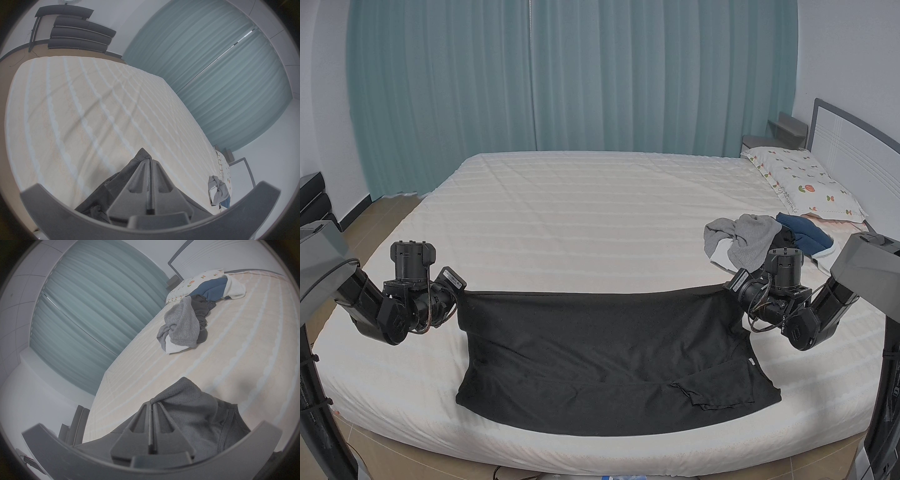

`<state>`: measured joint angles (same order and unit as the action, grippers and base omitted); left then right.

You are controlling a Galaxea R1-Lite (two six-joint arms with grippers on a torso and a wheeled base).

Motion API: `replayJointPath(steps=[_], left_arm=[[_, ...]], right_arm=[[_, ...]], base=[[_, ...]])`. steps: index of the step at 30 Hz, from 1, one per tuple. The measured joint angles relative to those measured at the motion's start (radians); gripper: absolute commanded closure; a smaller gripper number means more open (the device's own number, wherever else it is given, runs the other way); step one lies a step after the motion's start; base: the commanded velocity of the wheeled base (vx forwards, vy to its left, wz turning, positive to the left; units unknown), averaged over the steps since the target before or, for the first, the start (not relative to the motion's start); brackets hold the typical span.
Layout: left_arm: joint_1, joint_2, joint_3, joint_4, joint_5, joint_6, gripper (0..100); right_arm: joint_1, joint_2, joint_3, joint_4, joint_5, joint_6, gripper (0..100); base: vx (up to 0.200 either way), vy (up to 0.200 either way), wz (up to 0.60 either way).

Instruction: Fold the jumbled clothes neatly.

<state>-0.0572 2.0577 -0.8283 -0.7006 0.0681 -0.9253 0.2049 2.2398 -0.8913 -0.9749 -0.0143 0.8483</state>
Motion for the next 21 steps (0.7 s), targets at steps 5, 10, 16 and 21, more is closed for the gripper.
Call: replayJointPath(steps=[5, 10, 16, 21], left_arm=[[0.0, 0.002, 0.0, 0.001, -0.004, 0.0, 100], [-0.002, 0.01, -0.014, 0.0, -0.005, 0.001, 100], [-0.002, 0.011, -0.019, 0.001, -0.004, 0.003, 100], [0.0, 0.01, -0.004, 0.005, -0.005, 0.038, 100]], right_arm=[[-0.005, 0.005, -0.026, 0.004, 0.0, -0.001, 100], [-0.005, 0.006, -0.042, 0.013, 0.0, -0.029, 100], [-0.008, 0.004, -0.034, 0.014, 0.001, -0.036, 100], [-0.014, -0.005, 0.002, 0.015, 0.013, -0.057, 100]], base=[[0.0, 0.0, 0.0], [0.0, 0.0, 0.0], [0.0, 0.0, 0.0], [0.0, 0.0, 0.0]])
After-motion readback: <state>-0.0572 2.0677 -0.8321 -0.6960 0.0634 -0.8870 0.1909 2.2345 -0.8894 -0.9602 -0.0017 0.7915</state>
